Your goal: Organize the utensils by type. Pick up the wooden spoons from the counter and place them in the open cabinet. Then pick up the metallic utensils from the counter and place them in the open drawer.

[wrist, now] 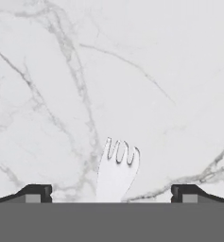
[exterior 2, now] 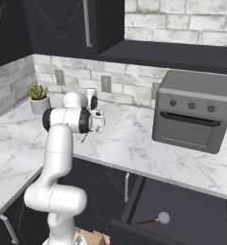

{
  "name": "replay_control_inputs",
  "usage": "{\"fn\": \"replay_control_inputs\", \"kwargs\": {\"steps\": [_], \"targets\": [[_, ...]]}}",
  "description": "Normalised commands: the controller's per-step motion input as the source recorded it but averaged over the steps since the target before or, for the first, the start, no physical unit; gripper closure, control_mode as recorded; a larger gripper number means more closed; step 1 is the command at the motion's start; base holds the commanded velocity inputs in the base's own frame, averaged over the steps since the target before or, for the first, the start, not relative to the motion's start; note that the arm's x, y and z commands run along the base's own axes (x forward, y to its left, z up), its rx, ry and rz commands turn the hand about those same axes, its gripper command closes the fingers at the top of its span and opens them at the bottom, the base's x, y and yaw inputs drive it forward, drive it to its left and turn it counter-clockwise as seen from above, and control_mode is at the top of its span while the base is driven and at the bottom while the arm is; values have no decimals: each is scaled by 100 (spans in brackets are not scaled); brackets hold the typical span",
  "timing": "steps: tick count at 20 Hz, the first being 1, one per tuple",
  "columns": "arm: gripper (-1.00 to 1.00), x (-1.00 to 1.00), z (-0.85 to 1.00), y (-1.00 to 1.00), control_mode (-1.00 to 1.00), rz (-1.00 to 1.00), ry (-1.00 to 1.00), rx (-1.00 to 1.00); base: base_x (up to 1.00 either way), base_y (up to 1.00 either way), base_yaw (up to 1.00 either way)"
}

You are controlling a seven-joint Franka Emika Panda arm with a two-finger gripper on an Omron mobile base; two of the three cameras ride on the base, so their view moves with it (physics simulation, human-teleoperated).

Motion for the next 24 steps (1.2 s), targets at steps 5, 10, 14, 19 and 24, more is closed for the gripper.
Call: {"fn": "replay_control_inputs", "kwargs": {"steps": [5, 10, 14, 19, 24], "targets": [[-100, -21, -16, -22, -100, -8, -12, 0, 0, 0, 0], [-100, -19, -10, -3, -100, -13, -23, 0, 0, 0, 0], [-100, -21, -7, 7, -100, -23, -18, 0, 0, 0, 0], [-100, -10, -1, 12, -100, -21, -2, -4, 0, 0, 0], [-100, 10, -1, 33, -100, -11, -1, -8, 0, 0, 0]]}}
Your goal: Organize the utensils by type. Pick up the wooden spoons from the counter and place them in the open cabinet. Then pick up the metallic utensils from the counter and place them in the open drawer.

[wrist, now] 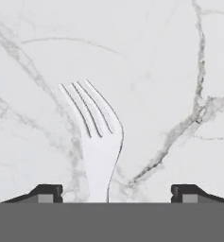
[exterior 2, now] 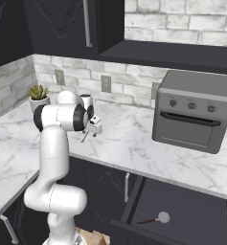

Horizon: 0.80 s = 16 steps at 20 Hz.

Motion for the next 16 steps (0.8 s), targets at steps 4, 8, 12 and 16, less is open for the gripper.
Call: {"fn": "replay_control_inputs", "kwargs": {"steps": [4, 8, 12, 16], "targets": [[-100, 30, -8, 29, -100, -5, -3, -8, 0, 0, 0], [-100, 20, -22, 1, -100, 0, -2, -9, 0, 0, 0], [-100, -3, -28, 0, -100, -2, 0, -6, 0, 0, 0], [100, -14, -34, 1, -100, -8, 0, -5, 0, 0, 0]]}}
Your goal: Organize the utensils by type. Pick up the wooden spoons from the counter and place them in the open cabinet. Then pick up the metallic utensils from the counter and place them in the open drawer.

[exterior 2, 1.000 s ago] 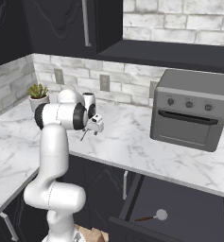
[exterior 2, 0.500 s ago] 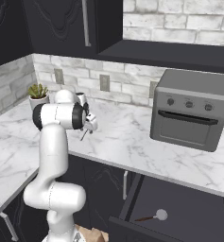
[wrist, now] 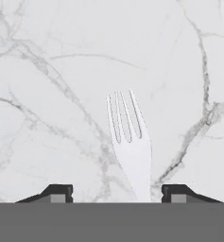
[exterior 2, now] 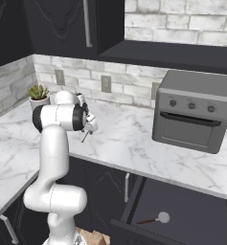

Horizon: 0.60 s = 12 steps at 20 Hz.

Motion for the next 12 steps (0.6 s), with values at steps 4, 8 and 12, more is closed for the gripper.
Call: {"fn": "replay_control_inputs", "kwargs": {"steps": [4, 8, 12], "targets": [[100, -17, -62, -17, -100, -15, 0, -3, 0, 0, 0], [100, -6, -50, -22, -100, -18, 0, 0, 0, 0, 0], [100, 1, -3, -9, -100, -14, 0, 0, 0, 0, 0]]}}
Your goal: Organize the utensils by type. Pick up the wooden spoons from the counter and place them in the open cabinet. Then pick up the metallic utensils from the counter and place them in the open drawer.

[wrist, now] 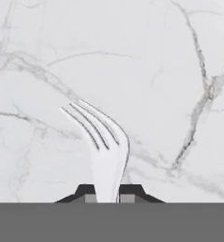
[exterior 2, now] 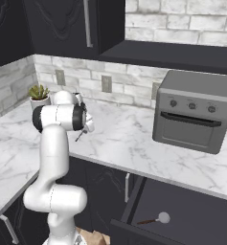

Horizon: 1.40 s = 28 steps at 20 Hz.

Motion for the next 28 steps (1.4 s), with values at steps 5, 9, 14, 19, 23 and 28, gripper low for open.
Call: {"fn": "replay_control_inputs", "kwargs": {"steps": [5, 9, 14, 19, 23, 28], "targets": [[100, -15, 29, -39, -100, -9, 0, 0, 0, 0, 0], [100, -28, 9, -79, -100, -13, 0, 0, 0, 0, 0], [100, -37, 9, -90, -100, -15, 0, 0, 0, 0, 0], [100, -48, 1, -92, -100, -16, -5, 0, 0, 0, 0], [100, -47, 5, -94, -100, -16, -5, 0, 0, 0, 0], [100, -47, 1, -94, -100, -16, -1, 0, 0, 0, 0]]}}
